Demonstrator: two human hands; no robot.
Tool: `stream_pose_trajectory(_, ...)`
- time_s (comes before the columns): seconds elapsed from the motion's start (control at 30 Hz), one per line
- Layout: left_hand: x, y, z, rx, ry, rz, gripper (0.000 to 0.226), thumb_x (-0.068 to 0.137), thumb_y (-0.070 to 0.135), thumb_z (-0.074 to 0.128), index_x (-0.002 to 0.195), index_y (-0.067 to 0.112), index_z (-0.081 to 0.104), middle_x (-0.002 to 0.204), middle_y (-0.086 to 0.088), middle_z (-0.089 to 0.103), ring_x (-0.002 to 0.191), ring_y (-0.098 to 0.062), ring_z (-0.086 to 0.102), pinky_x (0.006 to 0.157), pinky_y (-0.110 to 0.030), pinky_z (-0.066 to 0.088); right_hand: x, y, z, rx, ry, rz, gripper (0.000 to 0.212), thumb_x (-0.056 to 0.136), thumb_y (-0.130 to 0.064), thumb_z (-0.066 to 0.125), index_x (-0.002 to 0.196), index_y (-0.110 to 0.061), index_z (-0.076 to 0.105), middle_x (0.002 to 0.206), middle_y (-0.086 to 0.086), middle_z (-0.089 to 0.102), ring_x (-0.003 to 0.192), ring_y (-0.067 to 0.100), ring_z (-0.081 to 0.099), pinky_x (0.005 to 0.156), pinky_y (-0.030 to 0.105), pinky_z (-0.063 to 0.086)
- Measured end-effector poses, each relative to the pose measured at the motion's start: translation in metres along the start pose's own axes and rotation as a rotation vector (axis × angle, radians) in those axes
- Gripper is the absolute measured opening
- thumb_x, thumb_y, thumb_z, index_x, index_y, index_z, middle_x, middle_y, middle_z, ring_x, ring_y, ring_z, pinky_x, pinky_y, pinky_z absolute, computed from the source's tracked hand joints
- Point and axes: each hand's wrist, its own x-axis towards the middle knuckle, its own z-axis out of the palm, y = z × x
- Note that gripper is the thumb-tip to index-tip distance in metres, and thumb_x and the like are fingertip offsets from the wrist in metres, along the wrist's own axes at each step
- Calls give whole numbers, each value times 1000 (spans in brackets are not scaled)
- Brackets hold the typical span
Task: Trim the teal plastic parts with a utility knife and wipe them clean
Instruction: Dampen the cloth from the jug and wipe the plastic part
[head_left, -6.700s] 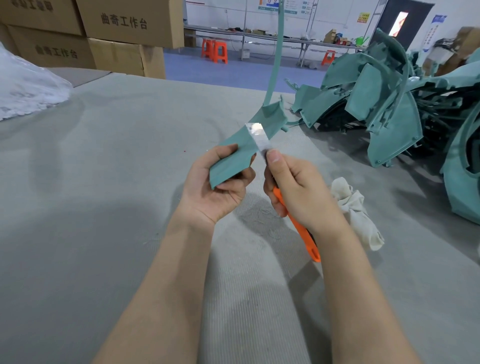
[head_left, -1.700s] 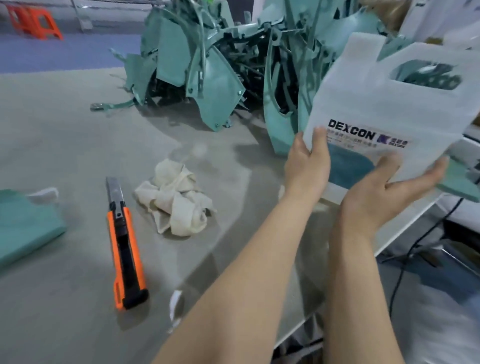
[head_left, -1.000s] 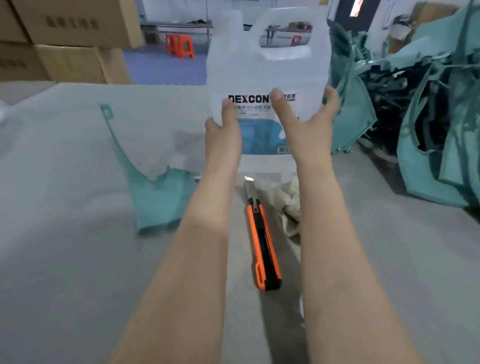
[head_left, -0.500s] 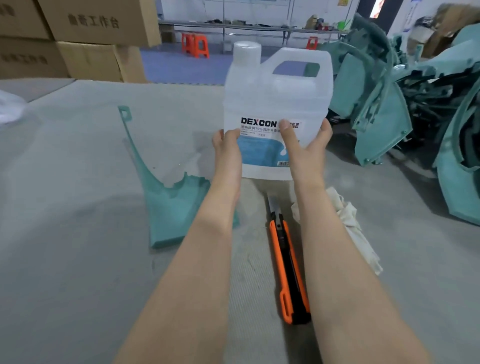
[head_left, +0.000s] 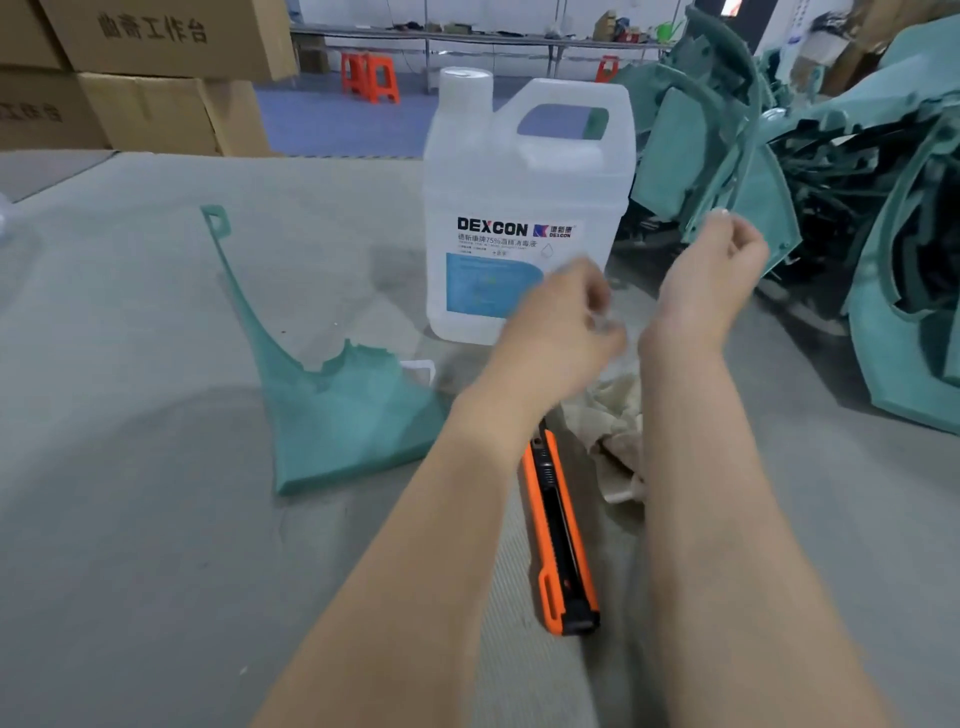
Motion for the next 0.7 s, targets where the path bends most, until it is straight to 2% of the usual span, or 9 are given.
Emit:
stream_pose_trajectory(0.07, -8, 4, 14, 150, -532, -93, 35, 82, 12, 67, 114, 16, 54, 107, -2, 57, 99, -24, 59, 76, -30, 50, -1, -16, -6, -15, -30, -24, 21, 99, -21, 46, 120, -16, 48, 113, -5, 53, 98, 6, 51, 74, 8, 41)
stream_pose_trajectory(0.1, -13, 4, 23, 216, -673, -104, 31, 81, 14, 68, 110, 15, 56, 103, -5, 57, 103, -31, 60, 79, -36, 53, -4, -23, -7, -27, -54, -49, 20, 99, -19, 46, 118, -18, 48, 113, -5, 53, 99, 6, 52, 78, 11, 42)
stream_pose_trajectory(0.13, -17, 4, 31, 286, -739, -98, 27, 82, 18, 68, 107, 14, 56, 103, -8, 58, 108, -36, 58, 86, -42, 52, -8, -30, -6, -46, -86, -82, 20, 98, -18, 47, 118, -19, 48, 113, -6, 54, 100, 5, 52, 81, 13, 43)
stream_pose_trajectory(0.2, -21, 0, 46, 361, -736, -179, 40, 88, 25, 62, 123, 10, 52, 124, -14, 54, 120, -37, 50, 100, -46, 44, -20, -38, 2, -121, -182, -160, 25, 98, -17, 48, 122, -17, 49, 120, -4, 55, 107, 6, 53, 90, 17, 43)
stream_pose_trajectory(0.3, -12, -3, 37, -35, -452, -387, 30, 96, 11, 51, 124, 1, 55, 126, -18, 57, 119, -34, 53, 103, -39, 42, -41, -38, 18, -246, -335, -269, 33, 96, -17, 52, 129, -14, 49, 131, 0, 51, 118, 11, 50, 105, 28, 39)
stream_pose_trajectory(0.4, 1, -8, -16, -34, -24, -359, 10, 91, 7, 51, 93, 16, 53, 91, -1, 59, 92, -22, 55, 74, -22, 39, -46, -32, 25, -252, -311, -291, 37, 96, -18, 54, 132, -12, 48, 132, 1, 49, 115, 8, 46, 106, 26, 36)
stream_pose_trajectory(0.53, 11, -13, -96, 81, 508, -283, 30, 91, 12, 45, 121, 11, 46, 123, -9, 53, 110, -27, 51, 74, -23, 30, -44, -26, 37, -265, -257, -215, 49, 97, -25, 53, 143, -14, 37, 145, 2, 42, 120, 7, 42, 106, 24, 34)
stream_pose_trajectory(0.63, 24, -9, -120, 122, 653, -254, 34, 92, 33, 48, 115, 9, 51, 122, -8, 47, 110, -28, 49, 82, -26, 32, -46, -25, 52, -332, -270, -229, 59, 98, -29, 52, 149, -13, 27, 153, 2, 36, 137, 16, 37, 114, 37, 29)
stream_pose_trajectory(0.7, 36, -4, -125, 135, 664, -279, 40, 89, 52, 52, 89, 12, 55, 98, -4, 53, 93, -27, 51, 76, -30, 36, -43, -27, 61, -403, -245, -235, 61, 98, -34, 51, 151, -15, 25, 156, -1, 32, 141, 17, 34, 117, 44, 23)
